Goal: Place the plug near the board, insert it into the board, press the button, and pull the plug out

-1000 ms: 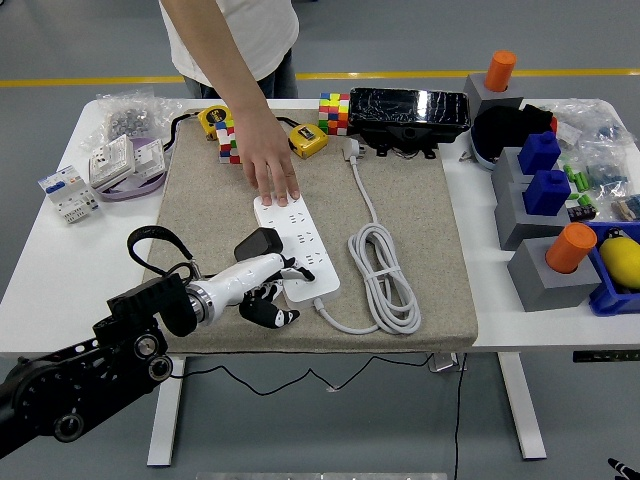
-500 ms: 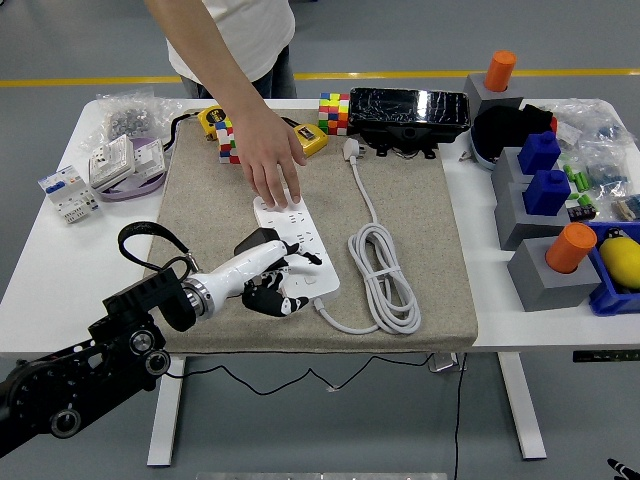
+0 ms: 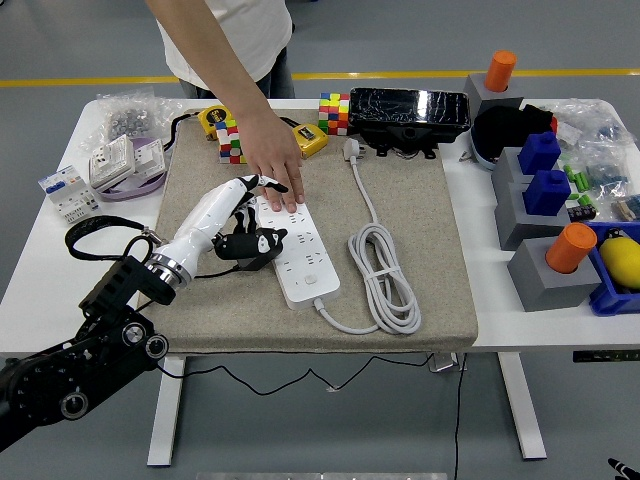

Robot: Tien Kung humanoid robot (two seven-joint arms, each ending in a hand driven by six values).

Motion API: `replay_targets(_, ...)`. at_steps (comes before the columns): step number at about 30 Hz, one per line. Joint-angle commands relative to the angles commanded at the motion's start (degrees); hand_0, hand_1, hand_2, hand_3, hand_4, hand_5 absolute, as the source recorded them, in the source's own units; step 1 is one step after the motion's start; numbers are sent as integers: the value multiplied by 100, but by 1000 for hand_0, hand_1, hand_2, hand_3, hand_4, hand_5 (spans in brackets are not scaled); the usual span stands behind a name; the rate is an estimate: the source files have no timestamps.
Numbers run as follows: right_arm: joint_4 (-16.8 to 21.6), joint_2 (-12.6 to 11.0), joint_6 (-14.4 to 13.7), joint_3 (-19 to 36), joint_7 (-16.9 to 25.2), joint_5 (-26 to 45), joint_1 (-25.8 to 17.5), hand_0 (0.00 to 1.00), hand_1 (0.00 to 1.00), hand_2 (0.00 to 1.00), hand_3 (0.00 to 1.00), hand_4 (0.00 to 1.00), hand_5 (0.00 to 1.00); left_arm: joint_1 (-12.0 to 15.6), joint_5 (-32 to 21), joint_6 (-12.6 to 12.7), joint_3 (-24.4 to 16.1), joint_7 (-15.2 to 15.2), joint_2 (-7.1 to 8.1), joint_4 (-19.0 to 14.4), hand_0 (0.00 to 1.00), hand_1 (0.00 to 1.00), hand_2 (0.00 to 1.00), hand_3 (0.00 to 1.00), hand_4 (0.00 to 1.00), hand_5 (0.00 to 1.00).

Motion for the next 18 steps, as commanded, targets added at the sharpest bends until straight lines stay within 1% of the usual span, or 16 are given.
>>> replay_targets(1,1,2,-2,3,2,2,-2,572,630,609,539,885,411,5,-12,-16,-1,58,-1,23,486,615,561,612,932,245)
replay_targets(4,-1,11,0,11,1,-2,-10,572,630,609,539,885,411,40,28,7,24,242,-14,86,486,615,561,612,932,245)
replay_targets(6,-4,14,3,12,-1,-6,-8,572,630,609,539,885,411,56,51,-24,18,341,-25,105,486,615,561,612,932,245)
replay_targets(7,-4,17,2,20,0,-6,-7,572,630,609,538,884,411,64,115,-67,21,448,-36,124,491,629,573,579,914,218)
replay_targets(9,-3,18,2,30,0,-7,-6,572,630,609,538,884,411,67,133,-117,31,551,-42,151,491,629,573,579,914,218)
replay_targets(12,-3,12,-4,43,3,-9,-3,572,630,609,538,884,411,50,150,-153,56,643,-48,207,491,629,573,579,914,218)
replay_targets(13,-2,10,-4,46,3,-9,-3,572,630,609,539,884,411,42,138,-155,63,660,-50,221,500,625,563,585,911,198)
replay_targets(18,-3,9,-2,31,3,-4,-1,572,630,609,539,884,411,28,119,-108,71,658,-60,251,500,625,563,585,911,198)
